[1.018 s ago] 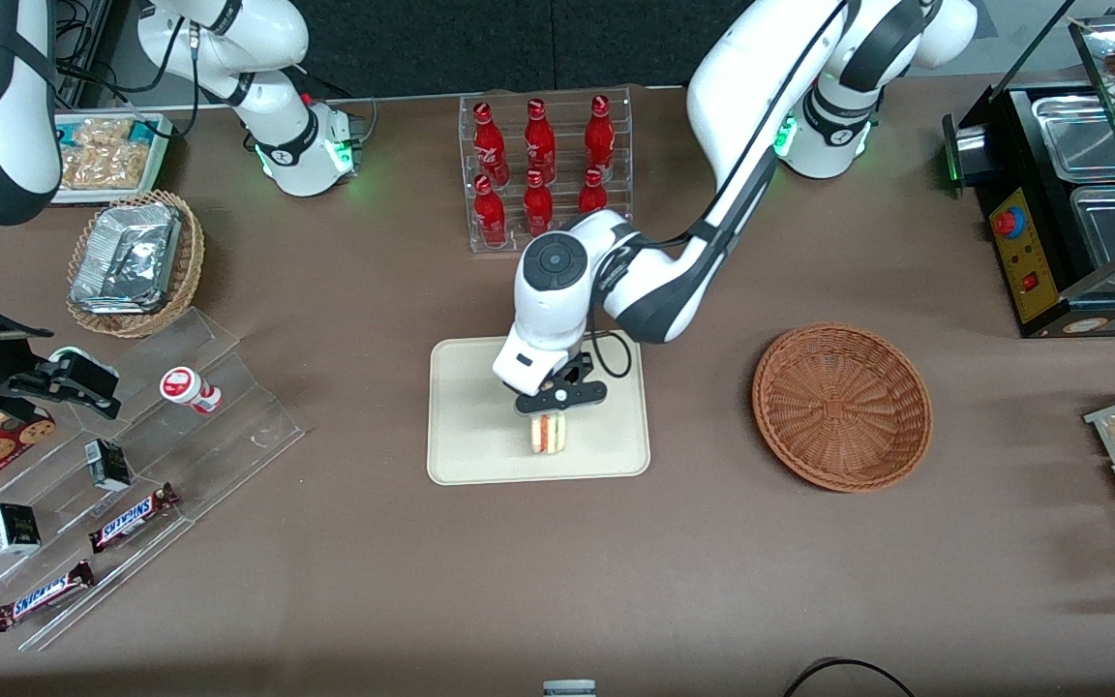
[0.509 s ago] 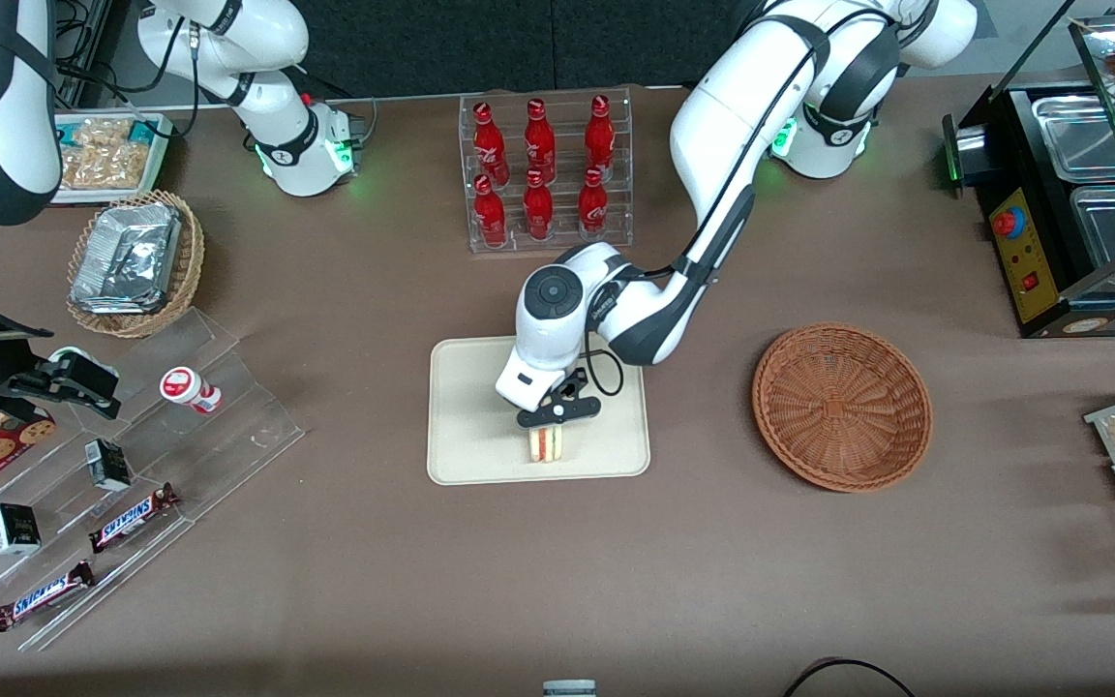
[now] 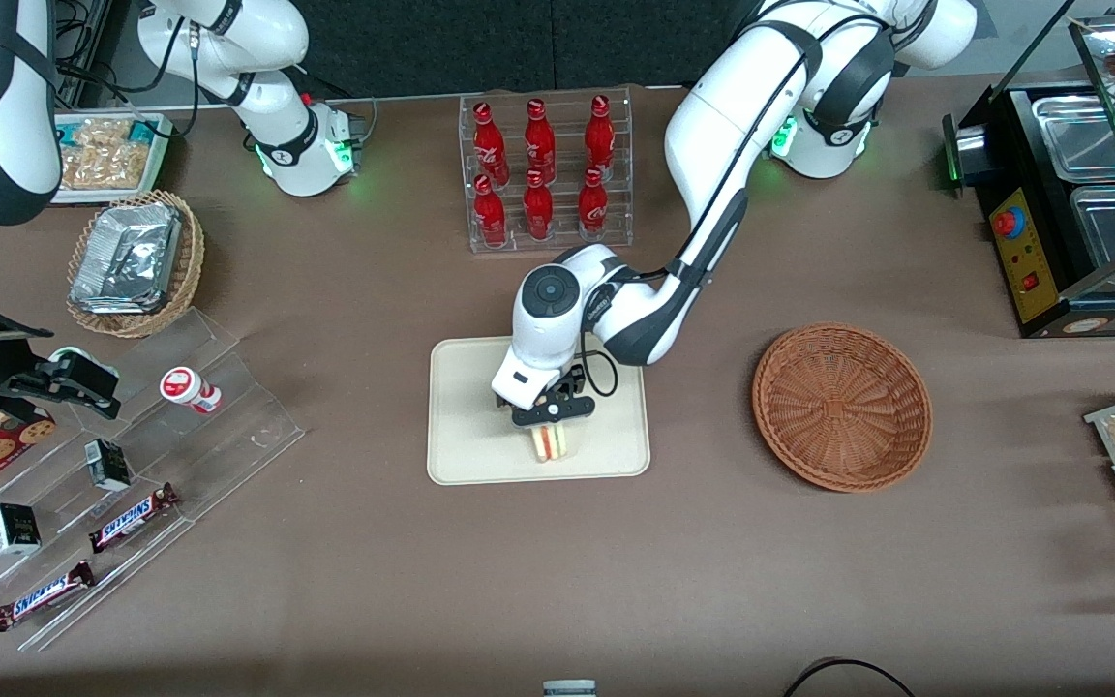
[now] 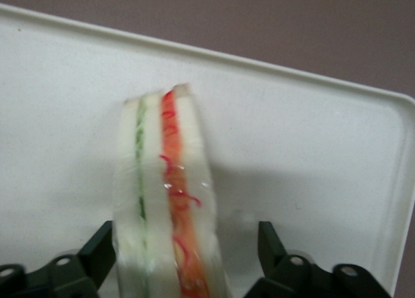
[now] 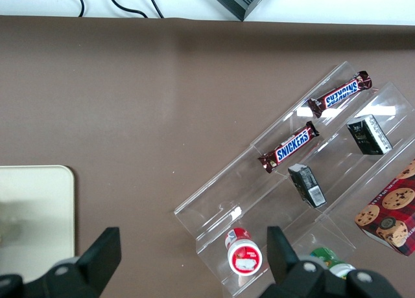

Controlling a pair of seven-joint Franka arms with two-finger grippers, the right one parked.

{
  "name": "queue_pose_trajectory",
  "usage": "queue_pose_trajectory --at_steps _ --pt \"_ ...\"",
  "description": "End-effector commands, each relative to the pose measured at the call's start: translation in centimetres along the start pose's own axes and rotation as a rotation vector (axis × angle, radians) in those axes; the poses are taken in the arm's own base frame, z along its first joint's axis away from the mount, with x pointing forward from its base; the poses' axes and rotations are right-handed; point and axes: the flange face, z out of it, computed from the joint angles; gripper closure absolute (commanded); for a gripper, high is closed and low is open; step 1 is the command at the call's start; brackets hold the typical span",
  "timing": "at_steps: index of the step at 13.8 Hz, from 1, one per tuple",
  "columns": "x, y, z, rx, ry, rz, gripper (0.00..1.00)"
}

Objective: Place sandwich from basket to tray

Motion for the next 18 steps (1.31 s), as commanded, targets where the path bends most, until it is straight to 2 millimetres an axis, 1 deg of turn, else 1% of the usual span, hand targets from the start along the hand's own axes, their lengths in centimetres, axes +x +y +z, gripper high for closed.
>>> queue_pose_trajectory --at_steps 1,2,4,5,6,7,8,9,10,11,12,14,16,17,18 --pt "2.3 0.2 -2.2 -0.021 0.028 -0.025 0.00" --pt "3.6 -0.6 -3.0 -0.013 0.025 -0.045 0.00" --pt "4.8 -1.0 -5.6 -0.005 0.014 -0.029 0.00" --pt "5.6 -1.4 -7.3 -0.004 0.007 -0.042 0.00" --pt "6.5 -1.8 -9.4 -0.007 0.008 -0.051 0.00" --pt "6.7 -2.2 -11.4 -0.001 0.009 -0.048 0.00" --pt "6.4 -2.8 -13.1 0.025 0.001 -0.044 0.00" --pt "6.1 -3.4 -15.3 0.034 0.004 -0.031 0.00" --pt "6.8 -5.4 -16.7 0.046 0.005 -0.030 0.00" --pt "7.8 -8.0 -18.0 0.053 0.007 -0.015 0.00" --pt "8.4 -10.1 -18.9 0.062 0.007 -0.001 0.00" --pt "9.2 -14.3 -20.9 0.082 0.005 0.047 0.00" --pt "10.3 -19.4 -22.7 0.103 0.004 0.083 0.00" --pt "10.4 -21.5 -23.6 0.108 0.004 0.104 0.00" --pt "10.8 -23.9 -25.1 0.097 0.000 0.127 0.00"
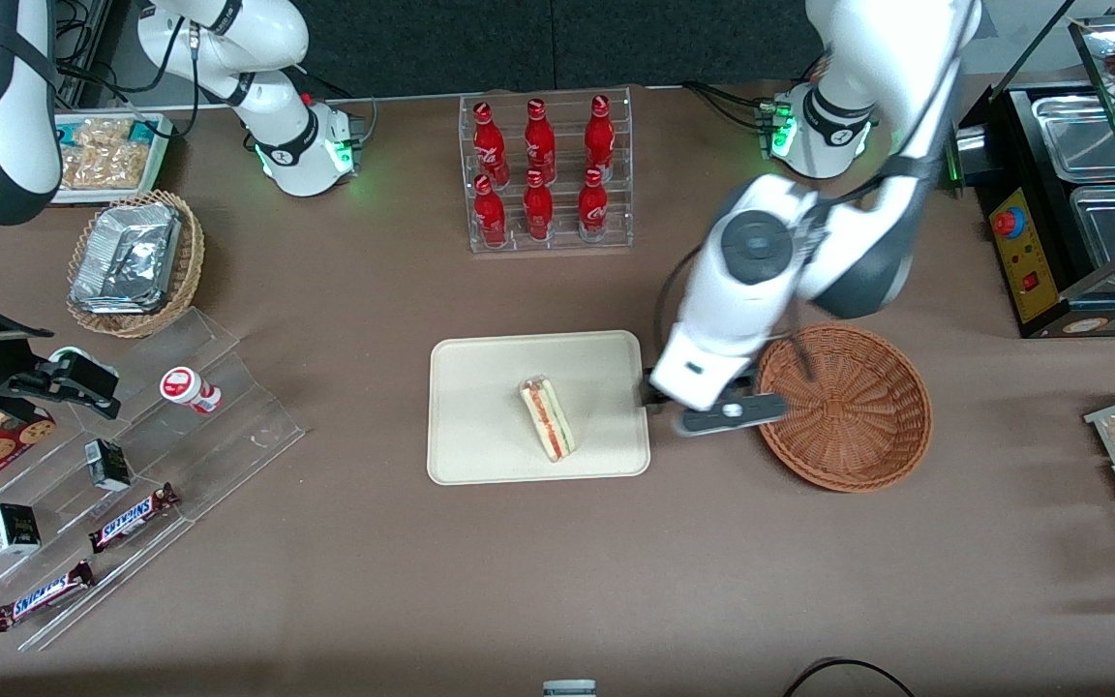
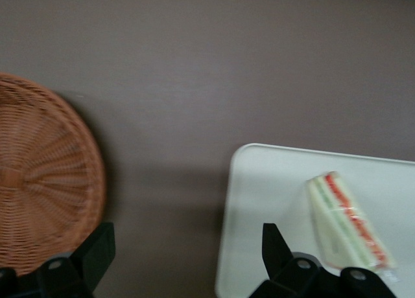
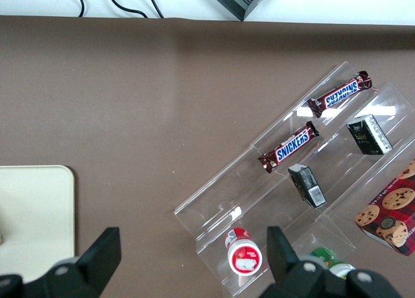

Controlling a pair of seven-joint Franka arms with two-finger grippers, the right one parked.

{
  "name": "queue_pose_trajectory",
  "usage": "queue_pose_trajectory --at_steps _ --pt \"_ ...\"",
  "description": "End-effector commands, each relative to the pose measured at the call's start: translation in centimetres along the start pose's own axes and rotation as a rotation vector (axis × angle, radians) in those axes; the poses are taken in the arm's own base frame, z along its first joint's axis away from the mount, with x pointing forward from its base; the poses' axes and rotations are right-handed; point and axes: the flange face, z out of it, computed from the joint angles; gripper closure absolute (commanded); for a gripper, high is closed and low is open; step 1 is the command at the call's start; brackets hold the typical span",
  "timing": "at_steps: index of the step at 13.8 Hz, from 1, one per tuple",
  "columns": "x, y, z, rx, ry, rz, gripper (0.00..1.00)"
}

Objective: Place sandwich from basket to tray

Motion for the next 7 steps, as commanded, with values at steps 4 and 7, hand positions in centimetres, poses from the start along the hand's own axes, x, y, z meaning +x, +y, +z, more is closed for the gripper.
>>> queue_pose_trajectory --at_steps 4,7 --pt "-2.1 -13.6 -7.0 -0.016 -0.012 0.179 0.00" --pt "-2.0 -20.2 -10.7 0.005 -0.026 0.273 0.00"
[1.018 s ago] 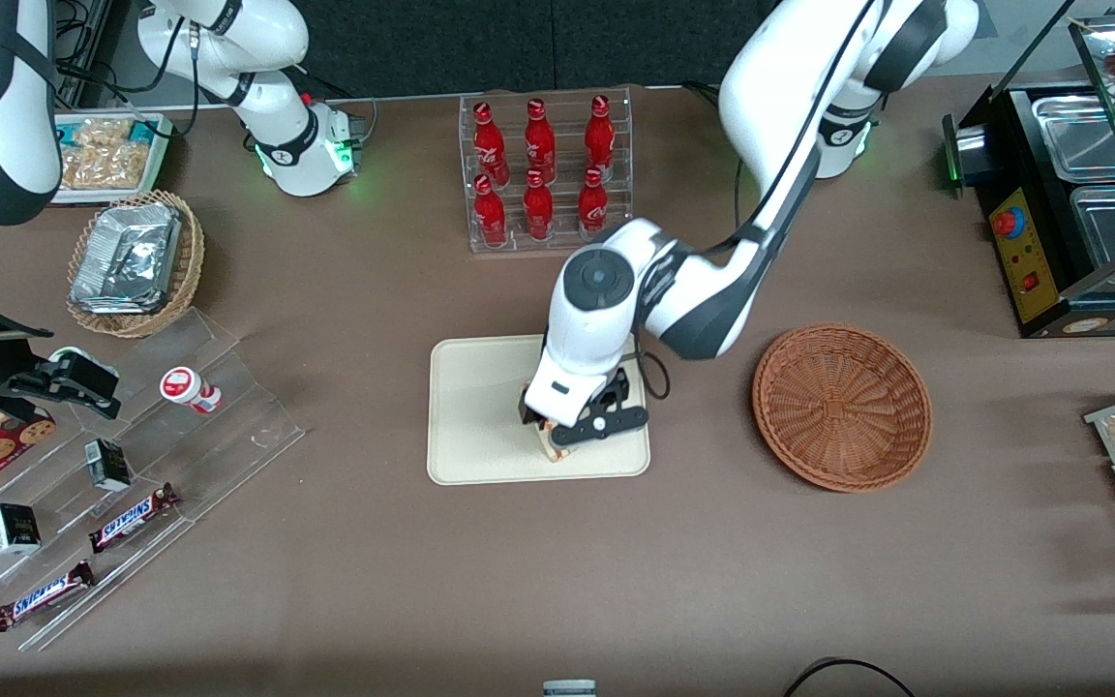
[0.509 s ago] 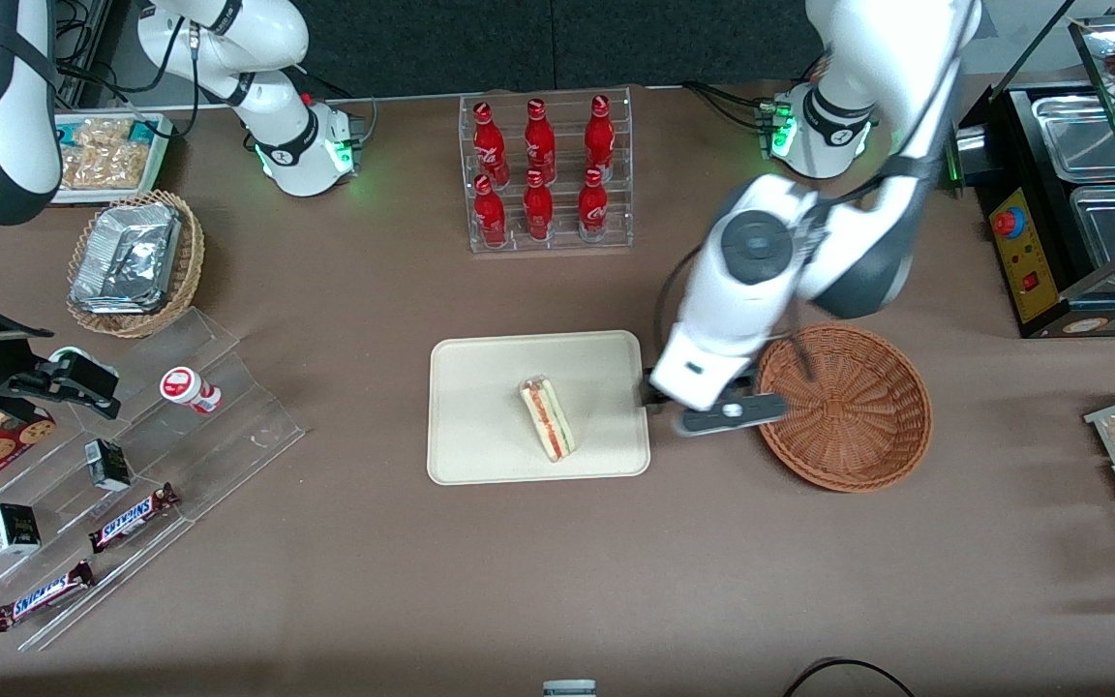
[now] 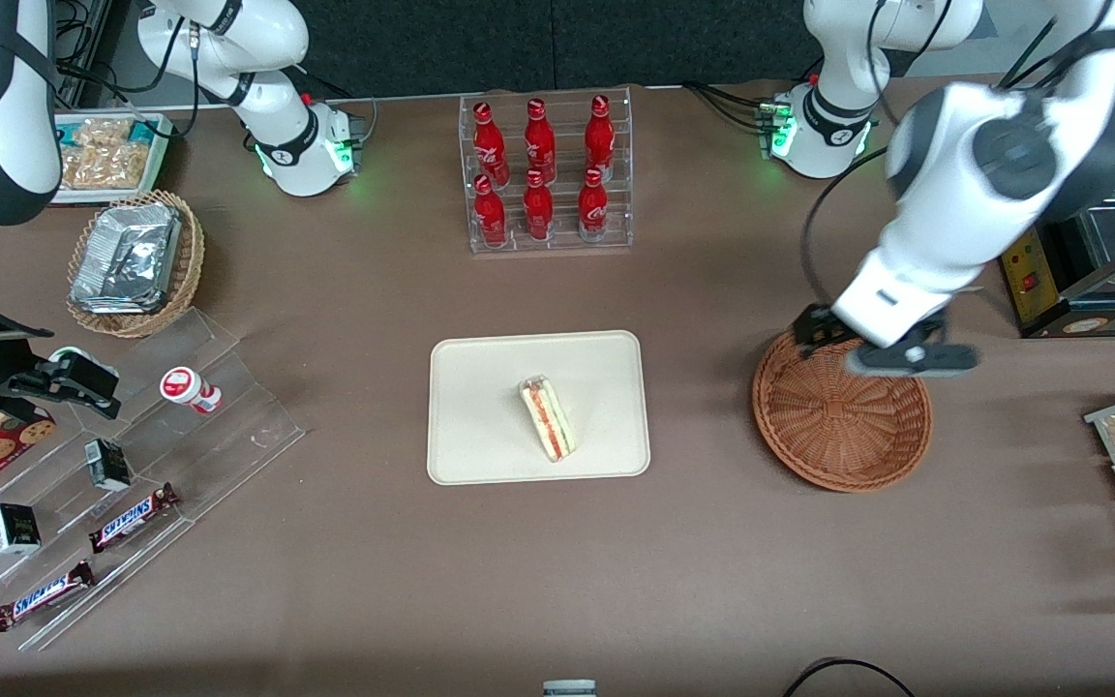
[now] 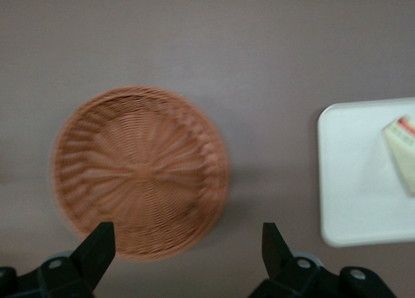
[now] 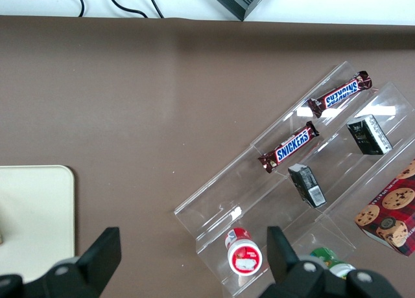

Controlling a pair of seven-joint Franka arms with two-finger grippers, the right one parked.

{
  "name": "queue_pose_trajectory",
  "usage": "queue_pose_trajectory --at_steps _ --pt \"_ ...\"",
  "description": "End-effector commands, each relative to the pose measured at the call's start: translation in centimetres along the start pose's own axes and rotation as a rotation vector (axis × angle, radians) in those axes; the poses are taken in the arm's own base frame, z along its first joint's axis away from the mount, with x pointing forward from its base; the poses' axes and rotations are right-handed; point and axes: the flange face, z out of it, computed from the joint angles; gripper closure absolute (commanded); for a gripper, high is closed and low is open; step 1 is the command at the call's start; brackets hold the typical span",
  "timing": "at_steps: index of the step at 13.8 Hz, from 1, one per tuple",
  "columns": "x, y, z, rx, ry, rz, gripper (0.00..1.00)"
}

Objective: Place sandwich from basket to tray

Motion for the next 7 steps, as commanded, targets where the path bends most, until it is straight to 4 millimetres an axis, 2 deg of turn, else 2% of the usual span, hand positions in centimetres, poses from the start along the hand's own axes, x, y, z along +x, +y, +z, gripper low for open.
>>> queue_pose_trajectory --at_steps 1,2,4,5,7 --pt "-2.6 -4.4 -3.5 0.001 -0.014 0.078 0.00" --pt "-3.1 -5.3 -4.9 0.005 -0.020 0.071 0.00" --pt "-3.1 -5.9 -7.8 0.010 -0.038 0.065 0.00" --pt "-2.5 -6.7 -9.6 0.010 -0.038 0.051 0.00" --pt "-1.7 -7.6 -11.9 0.021 -0.041 0.038 0.00"
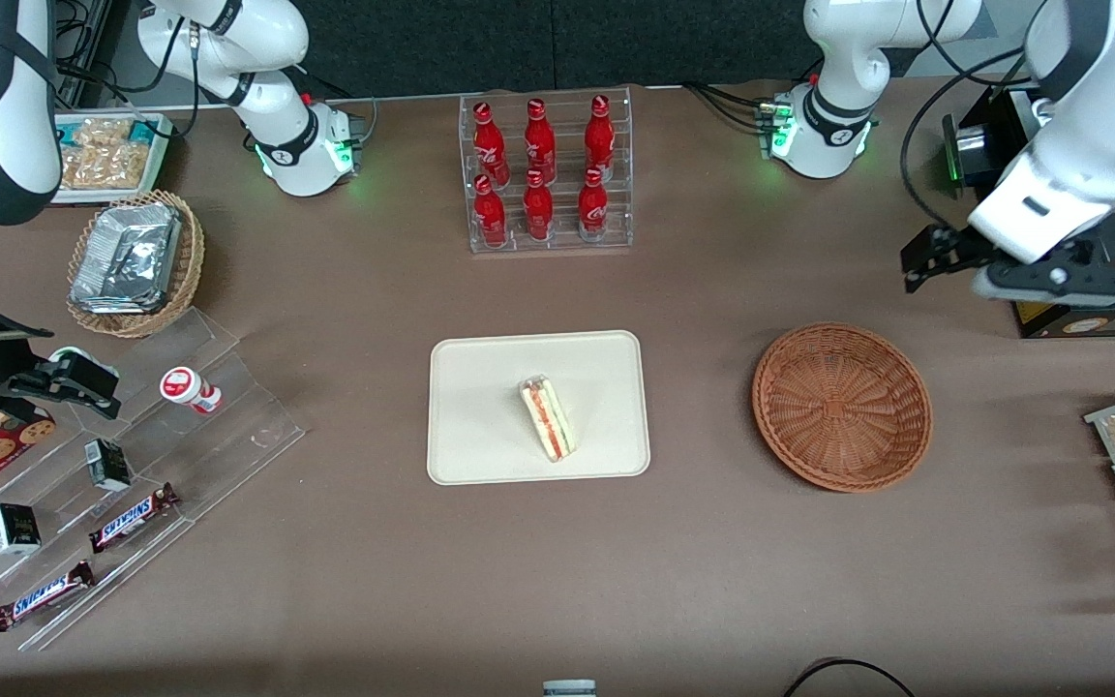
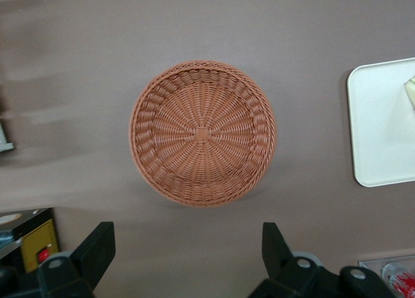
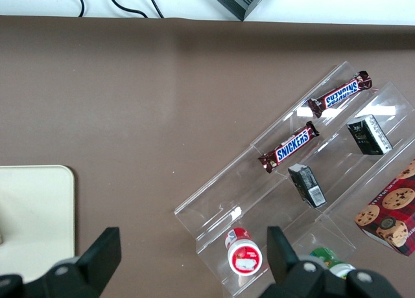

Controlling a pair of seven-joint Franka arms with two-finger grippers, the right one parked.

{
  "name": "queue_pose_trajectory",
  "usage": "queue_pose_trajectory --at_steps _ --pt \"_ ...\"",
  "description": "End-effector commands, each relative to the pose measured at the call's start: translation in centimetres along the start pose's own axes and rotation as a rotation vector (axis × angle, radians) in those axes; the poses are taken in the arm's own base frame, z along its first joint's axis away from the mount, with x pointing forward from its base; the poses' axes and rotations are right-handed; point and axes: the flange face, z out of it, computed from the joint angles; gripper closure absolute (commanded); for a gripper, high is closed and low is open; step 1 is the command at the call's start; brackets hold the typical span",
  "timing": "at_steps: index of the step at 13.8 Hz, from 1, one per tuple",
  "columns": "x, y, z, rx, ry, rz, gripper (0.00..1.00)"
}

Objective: Place sandwich from basket to tray

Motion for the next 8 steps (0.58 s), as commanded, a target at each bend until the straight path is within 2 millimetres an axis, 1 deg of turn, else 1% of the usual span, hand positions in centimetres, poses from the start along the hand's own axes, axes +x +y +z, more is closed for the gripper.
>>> queue_pose_trajectory --at_steps 1,3,5,6,8 --pt "1.3 -1.0 -3.3 0.003 0.001 -0.003 0.00" --pt "1.9 -1.4 -4.6 0.003 0.005 -0.012 0.00" --pt "2.7 -1.5 -4.6 0.001 -0.014 -0.022 0.00" --pt "2.7 -1.4 -4.9 0.003 -0.011 -0.020 0.00" --pt "2.7 -1.4 -4.9 0.012 -0.012 -0.019 0.00"
